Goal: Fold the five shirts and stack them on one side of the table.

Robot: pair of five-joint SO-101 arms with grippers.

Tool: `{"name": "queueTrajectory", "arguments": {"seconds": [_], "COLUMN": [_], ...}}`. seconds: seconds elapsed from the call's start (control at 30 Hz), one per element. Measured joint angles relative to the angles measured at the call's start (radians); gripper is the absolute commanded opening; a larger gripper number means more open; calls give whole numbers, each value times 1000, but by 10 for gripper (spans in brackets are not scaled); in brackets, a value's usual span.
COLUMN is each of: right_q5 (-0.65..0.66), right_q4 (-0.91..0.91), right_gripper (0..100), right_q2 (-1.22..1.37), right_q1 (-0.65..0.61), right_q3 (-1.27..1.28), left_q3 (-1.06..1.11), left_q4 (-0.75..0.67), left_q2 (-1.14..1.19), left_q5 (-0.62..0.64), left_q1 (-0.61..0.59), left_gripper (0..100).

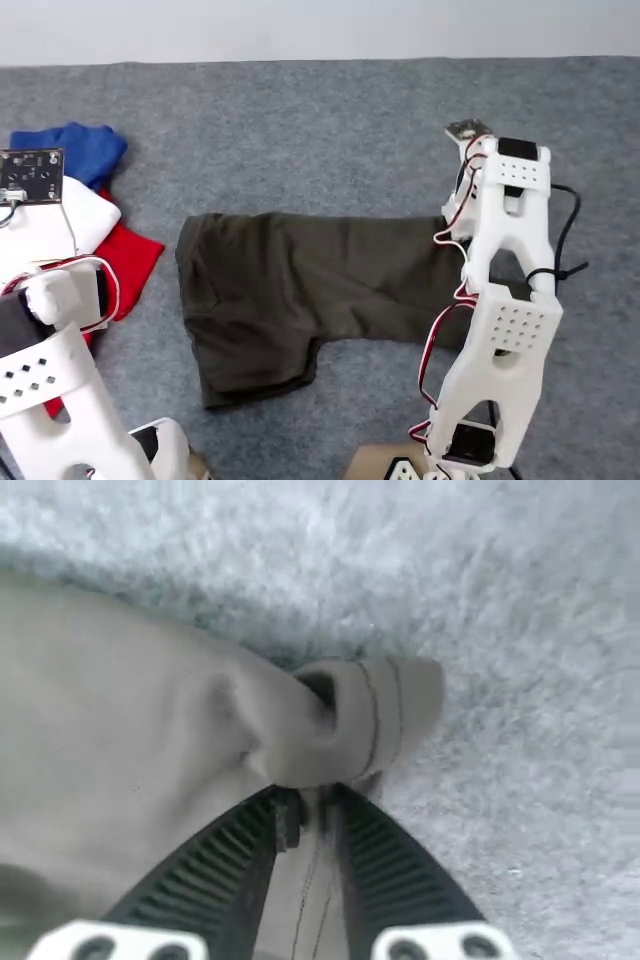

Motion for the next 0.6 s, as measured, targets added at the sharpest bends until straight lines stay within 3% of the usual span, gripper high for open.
{"name": "queueTrajectory", "arguments": {"seconds": [0.6], "right_q5": [0], "right_q4": [63], "right_gripper": [28], "right_q2": [11], "right_q1": [-12], "right_q3": [-192], "left_q3": [0], "left_q4": [0], "left_q2": [0], "left_q5": [0], "left_q1": [0], "left_gripper": [3]}}
